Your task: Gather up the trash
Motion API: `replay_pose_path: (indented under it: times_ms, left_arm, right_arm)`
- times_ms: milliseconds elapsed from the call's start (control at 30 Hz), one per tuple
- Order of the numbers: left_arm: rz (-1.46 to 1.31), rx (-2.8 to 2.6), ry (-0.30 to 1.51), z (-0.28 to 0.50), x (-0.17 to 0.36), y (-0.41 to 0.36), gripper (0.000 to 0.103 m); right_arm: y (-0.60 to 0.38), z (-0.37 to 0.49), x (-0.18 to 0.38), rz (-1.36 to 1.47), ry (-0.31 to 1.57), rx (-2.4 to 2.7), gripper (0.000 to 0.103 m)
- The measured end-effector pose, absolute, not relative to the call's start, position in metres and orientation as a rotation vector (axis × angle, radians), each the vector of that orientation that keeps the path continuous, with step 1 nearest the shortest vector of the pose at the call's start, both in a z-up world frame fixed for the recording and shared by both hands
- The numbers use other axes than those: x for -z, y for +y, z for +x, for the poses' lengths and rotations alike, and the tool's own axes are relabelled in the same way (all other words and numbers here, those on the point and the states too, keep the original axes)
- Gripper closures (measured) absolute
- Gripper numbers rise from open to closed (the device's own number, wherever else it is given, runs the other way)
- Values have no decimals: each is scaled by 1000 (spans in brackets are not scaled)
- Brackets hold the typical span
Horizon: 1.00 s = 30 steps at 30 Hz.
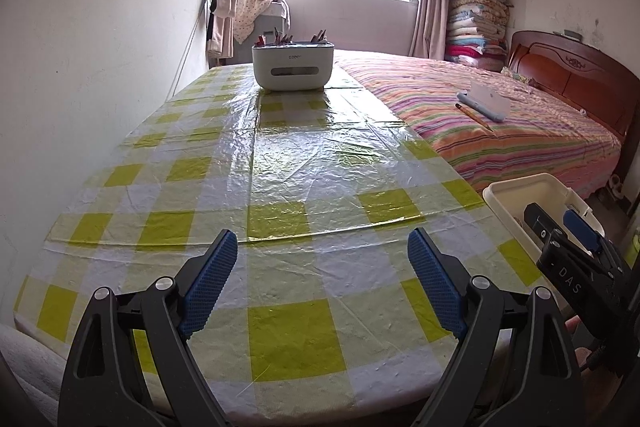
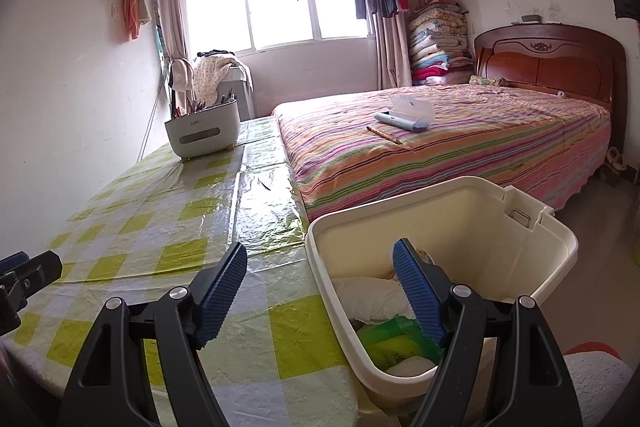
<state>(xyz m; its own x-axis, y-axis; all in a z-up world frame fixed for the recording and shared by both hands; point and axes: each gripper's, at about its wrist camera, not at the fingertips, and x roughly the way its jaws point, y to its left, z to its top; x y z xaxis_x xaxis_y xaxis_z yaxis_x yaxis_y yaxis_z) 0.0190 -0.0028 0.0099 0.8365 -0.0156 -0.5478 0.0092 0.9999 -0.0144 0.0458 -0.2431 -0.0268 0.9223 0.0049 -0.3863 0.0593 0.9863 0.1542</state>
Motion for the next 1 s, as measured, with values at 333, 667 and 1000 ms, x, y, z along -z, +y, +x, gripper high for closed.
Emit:
replay_pose_path:
  times_ms: [333, 667, 1000]
  left_arm:
    - [-12, 29, 604, 20, -4, -5, 17]
    - [-11, 34, 613, 21, -1, -7, 17]
    - [8, 44, 625, 21, 3, -11, 17]
  right_arm:
    - [-245, 47, 29, 162, 404, 26, 30]
    - [-248, 47, 29, 170, 402, 29, 30]
    - [-248, 47, 30, 174, 404, 31, 30]
